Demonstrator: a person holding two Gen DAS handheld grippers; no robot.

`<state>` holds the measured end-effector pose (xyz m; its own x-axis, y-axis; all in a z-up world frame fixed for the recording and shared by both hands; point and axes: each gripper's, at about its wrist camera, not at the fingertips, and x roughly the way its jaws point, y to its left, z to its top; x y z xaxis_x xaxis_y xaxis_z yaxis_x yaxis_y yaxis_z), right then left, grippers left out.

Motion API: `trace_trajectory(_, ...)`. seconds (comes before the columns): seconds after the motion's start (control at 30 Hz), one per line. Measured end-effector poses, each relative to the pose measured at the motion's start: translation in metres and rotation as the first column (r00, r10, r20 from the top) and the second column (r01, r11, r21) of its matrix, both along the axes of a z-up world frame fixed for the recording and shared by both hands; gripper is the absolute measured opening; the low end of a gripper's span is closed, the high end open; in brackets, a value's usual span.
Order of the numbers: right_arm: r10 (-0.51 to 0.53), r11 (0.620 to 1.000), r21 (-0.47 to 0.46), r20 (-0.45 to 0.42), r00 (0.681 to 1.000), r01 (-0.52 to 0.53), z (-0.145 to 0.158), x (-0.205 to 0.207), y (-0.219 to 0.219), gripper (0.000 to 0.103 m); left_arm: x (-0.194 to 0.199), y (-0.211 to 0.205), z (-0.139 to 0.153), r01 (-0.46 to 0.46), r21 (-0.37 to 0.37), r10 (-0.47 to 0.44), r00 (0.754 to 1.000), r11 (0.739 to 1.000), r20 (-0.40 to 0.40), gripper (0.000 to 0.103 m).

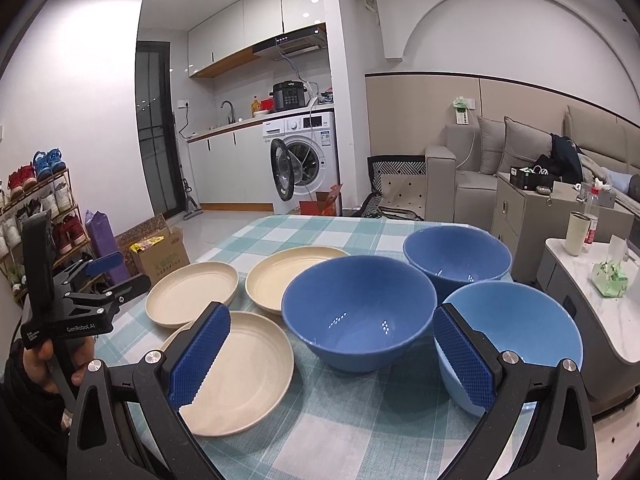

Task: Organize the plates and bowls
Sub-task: 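Move both tools forward over the table toward the cream plates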

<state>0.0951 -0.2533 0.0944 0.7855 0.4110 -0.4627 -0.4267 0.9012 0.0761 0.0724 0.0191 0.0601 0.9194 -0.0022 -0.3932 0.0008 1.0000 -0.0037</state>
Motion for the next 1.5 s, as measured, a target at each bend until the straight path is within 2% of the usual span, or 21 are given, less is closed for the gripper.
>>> trace_trajectory(0.27,0.021,1.000,0.005,-0.006,1.000,-0.021,0.014,0.022,0.004,0.103,0.025,0.007,0.009,-0.010,-0.003,0.010,1.000,1.000,-0.023,0.103)
trace_trajectory(0.43,0.027,1.000,-0.007,-0.015,1.000,-0.027,0.021,0.036,0.009,0.103,0.033,0.004,0.018,-0.033,0.062,0.032,0.999,0.998,0.021,0.103)
trace_trajectory(0.63,0.018,0.999,-0.027,-0.034,0.999,-0.019,0.027,0.053,0.012,0.103,0.048,0.005,0.027,-0.011,0.048,0.010,1.000,0.999,0.020,0.103)
trace_trajectory(0.83,0.025,0.999,-0.020,-0.099,0.995,-0.027,0.030,0.077,0.016,0.103,0.068,0.003,0.028,-0.019,0.052,0.020,1.000,0.998,-0.017,0.103)
trace_trajectory(1.0,0.055,0.998,0.038,-0.192,0.980,-0.048,0.024,0.099,0.013,0.103,0.079,-0.002,0.028,-0.025,0.061,0.027,0.999,0.998,-0.034,0.103)
trace_trajectory(1.1,0.059,0.997,0.064,-0.209,0.976,-0.047,0.022,0.108,0.010,0.103,0.085,-0.003,0.028,-0.021,0.062,0.024,0.999,0.998,-0.047,0.103)
trace_trajectory(1.5,0.023,0.999,-0.038,-0.188,0.982,-0.031,0.026,0.134,0.023,0.103,0.115,-0.015,0.028,0.001,0.076,0.004,0.998,0.997,-0.069,0.103)
